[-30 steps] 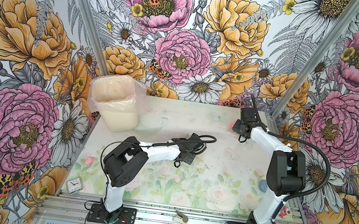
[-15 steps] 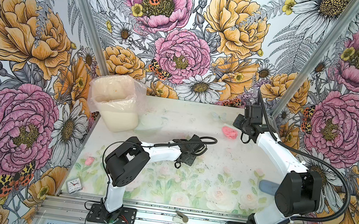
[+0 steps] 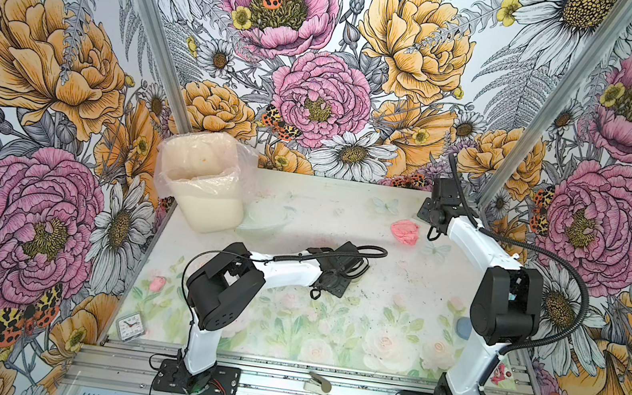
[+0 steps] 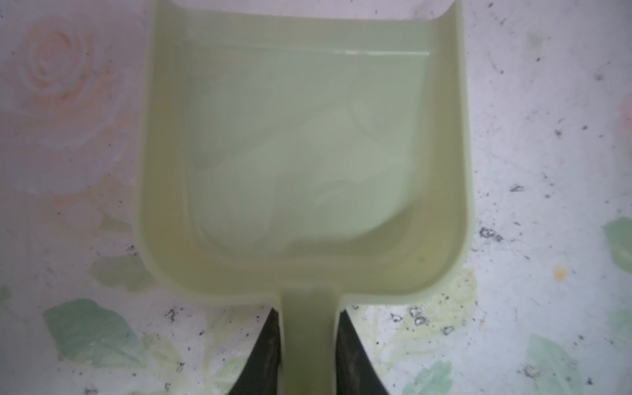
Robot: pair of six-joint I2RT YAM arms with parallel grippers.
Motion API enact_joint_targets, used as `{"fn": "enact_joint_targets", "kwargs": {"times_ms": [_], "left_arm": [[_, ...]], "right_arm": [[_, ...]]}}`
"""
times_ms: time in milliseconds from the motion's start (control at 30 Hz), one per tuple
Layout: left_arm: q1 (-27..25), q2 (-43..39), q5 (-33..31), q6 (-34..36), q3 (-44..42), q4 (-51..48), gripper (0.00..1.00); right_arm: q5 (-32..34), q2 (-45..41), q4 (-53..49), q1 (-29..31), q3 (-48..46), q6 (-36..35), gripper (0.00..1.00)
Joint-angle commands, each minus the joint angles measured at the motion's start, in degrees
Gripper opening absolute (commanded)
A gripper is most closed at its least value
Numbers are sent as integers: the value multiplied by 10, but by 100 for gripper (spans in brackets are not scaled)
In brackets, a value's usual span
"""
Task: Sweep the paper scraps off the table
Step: 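Lower the dustpan near the large pink scrap while the brush positions behind it, then sweep the large pink scrap into the dustpan with the right gripper's brush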
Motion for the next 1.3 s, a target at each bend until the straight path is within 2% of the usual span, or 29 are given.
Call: {"fn": "enact_joint_targets", "kwargs": {"times_ms": [0,433,733,1000,1267], "left_arm": [[-3,9,14,11,17,11,0],[-6,21,12,11,25,10,0],[-7,22,12,9,23,11,0],[-8,23,13,9,22,11,0],[-8,23,12,9,23,11,0]], "right_arm": [[-4,0,-1,4,-6,-7,0],[-57,-47,0,73,-98,15,0],[-107,-132,-2,130,-166,30,0],[-109,-209,-2,120,-152,-4,0],[-97,-133,-2,82,-82,-14,0]]}}
